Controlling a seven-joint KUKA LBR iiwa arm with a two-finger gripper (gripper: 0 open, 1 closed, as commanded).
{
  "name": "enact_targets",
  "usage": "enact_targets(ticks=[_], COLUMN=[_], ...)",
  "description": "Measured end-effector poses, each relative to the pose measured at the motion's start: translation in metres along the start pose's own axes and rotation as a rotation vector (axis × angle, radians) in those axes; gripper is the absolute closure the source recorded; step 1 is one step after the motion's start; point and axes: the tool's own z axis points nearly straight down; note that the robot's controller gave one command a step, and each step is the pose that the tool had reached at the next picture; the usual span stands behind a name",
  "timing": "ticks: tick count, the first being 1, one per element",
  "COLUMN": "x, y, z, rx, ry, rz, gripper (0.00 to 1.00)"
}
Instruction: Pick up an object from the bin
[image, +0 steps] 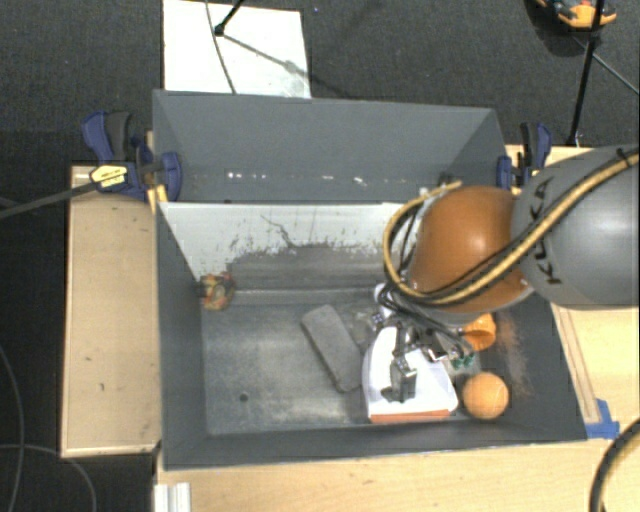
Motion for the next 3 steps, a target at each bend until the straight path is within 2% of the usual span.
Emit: enact_targets(ticks=[1,2,3], x=[-0.005,-0.001,-0.009], y=[-0.011,-0.022,-0.018], z=[0.003,0.011,0.013], rx=[0.0,0.0,0.0], ry=[-0.003,-0.001,-0.003], rz=[-0.232,0.023,0.192], gripper=[0.0,0.0,0.0])
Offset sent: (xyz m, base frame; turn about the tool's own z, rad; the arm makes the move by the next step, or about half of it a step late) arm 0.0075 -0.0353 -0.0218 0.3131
